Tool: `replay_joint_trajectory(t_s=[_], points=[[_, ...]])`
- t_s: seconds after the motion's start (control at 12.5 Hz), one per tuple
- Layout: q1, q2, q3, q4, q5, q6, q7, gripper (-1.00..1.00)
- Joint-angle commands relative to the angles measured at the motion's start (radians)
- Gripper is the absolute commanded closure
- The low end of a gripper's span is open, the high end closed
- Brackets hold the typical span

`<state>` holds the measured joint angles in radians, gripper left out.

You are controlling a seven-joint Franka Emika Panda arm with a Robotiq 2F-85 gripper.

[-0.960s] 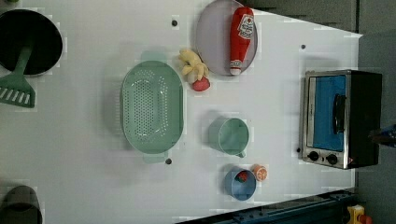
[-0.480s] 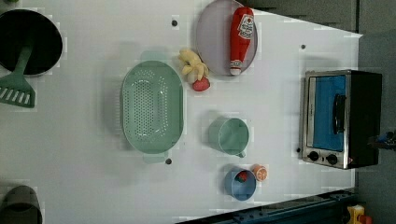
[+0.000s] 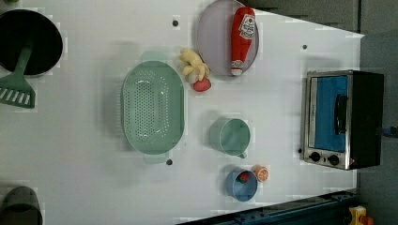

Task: Flap open oven.

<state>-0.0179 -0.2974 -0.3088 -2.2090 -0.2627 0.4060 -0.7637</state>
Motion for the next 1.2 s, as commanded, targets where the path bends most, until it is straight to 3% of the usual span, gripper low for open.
replay_joint_trajectory(t_s=[0.08, 0.56, 1.2], points=[[-0.027, 0.042, -0.053, -0.037, -0.004, 0.126, -0.187, 0.65], [-0.029, 0.239, -0.112, -0.041, -0.001, 0.338, -0.261, 0.65], [-0.037, 0.422, -0.124, -0.044, 0.012, 0.456, -0.261, 0.65]])
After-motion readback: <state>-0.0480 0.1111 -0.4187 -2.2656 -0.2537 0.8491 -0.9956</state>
